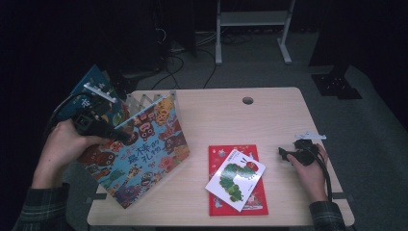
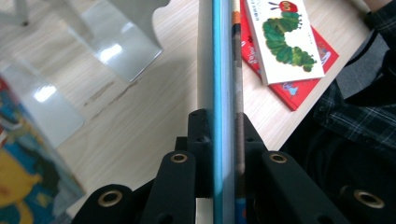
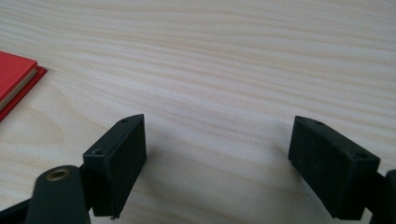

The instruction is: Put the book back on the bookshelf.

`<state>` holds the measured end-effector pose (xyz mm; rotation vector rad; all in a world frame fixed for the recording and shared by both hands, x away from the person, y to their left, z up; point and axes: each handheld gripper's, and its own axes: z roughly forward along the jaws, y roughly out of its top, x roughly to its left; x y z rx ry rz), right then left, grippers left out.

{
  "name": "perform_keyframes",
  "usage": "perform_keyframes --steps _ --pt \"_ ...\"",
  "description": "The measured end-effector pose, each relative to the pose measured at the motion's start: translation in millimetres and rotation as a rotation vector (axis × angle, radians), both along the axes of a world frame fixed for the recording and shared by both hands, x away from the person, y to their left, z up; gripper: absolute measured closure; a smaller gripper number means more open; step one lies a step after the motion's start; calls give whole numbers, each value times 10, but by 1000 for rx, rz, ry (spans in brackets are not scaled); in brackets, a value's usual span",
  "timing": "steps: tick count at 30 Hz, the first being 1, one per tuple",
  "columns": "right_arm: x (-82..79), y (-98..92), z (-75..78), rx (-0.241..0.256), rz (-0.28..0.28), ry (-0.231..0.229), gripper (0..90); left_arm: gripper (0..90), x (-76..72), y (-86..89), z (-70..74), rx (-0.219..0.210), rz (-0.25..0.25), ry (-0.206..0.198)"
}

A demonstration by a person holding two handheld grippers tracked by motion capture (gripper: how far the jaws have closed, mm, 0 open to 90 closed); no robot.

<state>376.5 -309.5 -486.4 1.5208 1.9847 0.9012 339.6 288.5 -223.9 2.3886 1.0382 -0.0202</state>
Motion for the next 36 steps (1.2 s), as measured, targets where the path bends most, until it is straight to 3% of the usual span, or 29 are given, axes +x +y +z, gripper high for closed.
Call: perform_keyframes --steps 16,36 --pt "1 3 0 0 -3 0 181 809 -106 599 -18 13 198 0" --pt "2 2 0 0 -3 0 181 809 -57 863 -38 67 351 3"
